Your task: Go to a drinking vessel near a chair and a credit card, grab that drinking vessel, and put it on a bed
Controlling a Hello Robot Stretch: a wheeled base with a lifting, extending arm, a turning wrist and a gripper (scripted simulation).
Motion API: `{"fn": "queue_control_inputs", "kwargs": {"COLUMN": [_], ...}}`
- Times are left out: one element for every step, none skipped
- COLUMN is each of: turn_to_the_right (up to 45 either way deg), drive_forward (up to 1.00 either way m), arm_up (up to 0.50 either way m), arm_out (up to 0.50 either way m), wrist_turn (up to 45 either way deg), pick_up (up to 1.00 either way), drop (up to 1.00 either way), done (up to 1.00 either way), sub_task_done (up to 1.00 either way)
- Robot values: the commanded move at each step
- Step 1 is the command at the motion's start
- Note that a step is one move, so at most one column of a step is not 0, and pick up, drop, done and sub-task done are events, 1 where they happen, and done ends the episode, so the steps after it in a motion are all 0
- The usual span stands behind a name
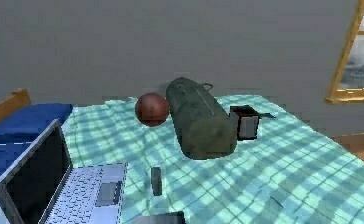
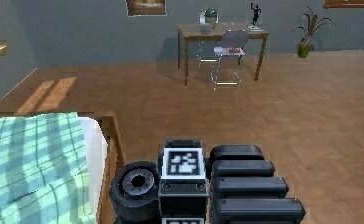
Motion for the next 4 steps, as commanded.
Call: {"fn": "queue_control_inputs", "kwargs": {"turn_to_the_right": [-45.0,-45.0,-6.0,0.0], "drive_forward": [0.00,0.00,0.00,0.30], "arm_up": [0.00,0.00,0.00,0.00], "arm_out": [0.00,0.00,0.00,0.00], "wrist_turn": [0.0,0.0,0.0,0.0], "pick_up": [0.00,0.00,0.00,0.00], "drop": [0.00,0.00,0.00,0.00], "done": [0.00,0.00,0.00,0.00], "sub_task_done": [0.00,0.00,0.00,0.00]}}
